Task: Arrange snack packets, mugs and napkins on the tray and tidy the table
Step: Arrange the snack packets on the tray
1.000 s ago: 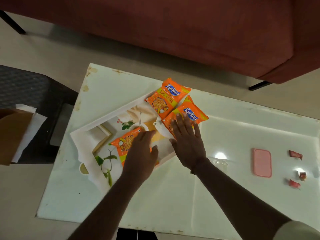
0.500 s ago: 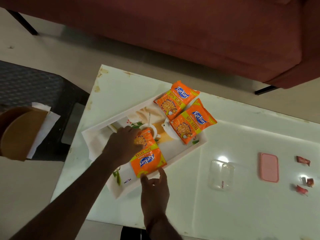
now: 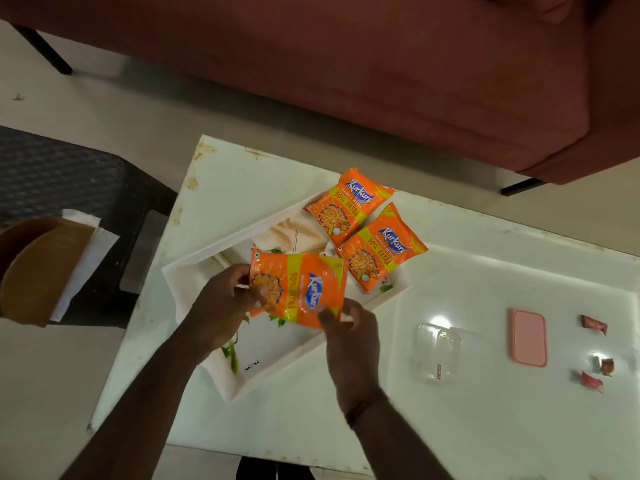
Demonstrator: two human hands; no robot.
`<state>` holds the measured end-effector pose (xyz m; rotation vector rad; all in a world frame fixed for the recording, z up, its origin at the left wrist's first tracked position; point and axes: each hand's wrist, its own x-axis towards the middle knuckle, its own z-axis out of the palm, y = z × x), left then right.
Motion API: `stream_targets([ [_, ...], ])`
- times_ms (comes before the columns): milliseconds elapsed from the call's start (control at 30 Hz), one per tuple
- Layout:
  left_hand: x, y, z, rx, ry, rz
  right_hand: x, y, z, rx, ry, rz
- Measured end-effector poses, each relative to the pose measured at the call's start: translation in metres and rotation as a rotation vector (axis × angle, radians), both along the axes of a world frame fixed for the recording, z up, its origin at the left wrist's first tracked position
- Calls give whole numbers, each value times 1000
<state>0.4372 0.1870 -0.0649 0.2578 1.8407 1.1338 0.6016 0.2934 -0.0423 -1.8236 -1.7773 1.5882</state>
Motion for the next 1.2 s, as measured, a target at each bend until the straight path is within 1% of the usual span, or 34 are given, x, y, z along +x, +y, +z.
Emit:
stream_targets([
  [67,8,15,5,82,-77,151,-8,33,13,138,-14,83],
  [167,22,50,2,148,-199,368,-27,84,23,314,-104,217],
  [267,34,85,-9,109,-228,446,-44,124,20,401,-248,358],
  [333,38,102,-22,31,-162,405,-49,140,10,408,-322,390],
  [400,38,114,-33,-58,-97,316,-50,146,1,425,-358,393],
  [433,37,117,-37,-101,-43,259,-50,147,-3,440,-355,382],
  [467,36,118,-39,-151,59,192,-49,145,-7,471,-338,362],
  [500,37,117,-40,-200,180,125,-45,142,-10,541,-324,344],
  [533,40,114,-39,-227,284,72,-41,137,-12,656,-311,344],
  [567,44,109,-38,-209,358,38,-35,129,-14,793,-299,376],
  [633,57,99,-33,-106,481,-11,-25,106,-20,1032,-248,532],
  [667,62,95,-33,-61,546,-64,-21,95,-26,1095,-224,649],
  [700,67,93,-34,-38,604,-139,-17,84,-33,1096,-228,777],
  [733,70,92,-36,-27,645,-206,-13,75,-40,1050,-266,891],
  [800,71,93,-41,-34,647,-260,-9,66,-52,940,-369,1016],
  [900,68,95,-46,-36,560,-197,-9,74,-62,854,-445,1061],
  [1000,64,97,-49,-13,468,-200,-8,81,-65,855,-507,1114],
  [1133,66,91,-42,104,187,-200,-3,83,-58,891,-558,1074],
  [1200,66,82,-36,144,180,-159,2,79,-54,902,-557,1080],
])
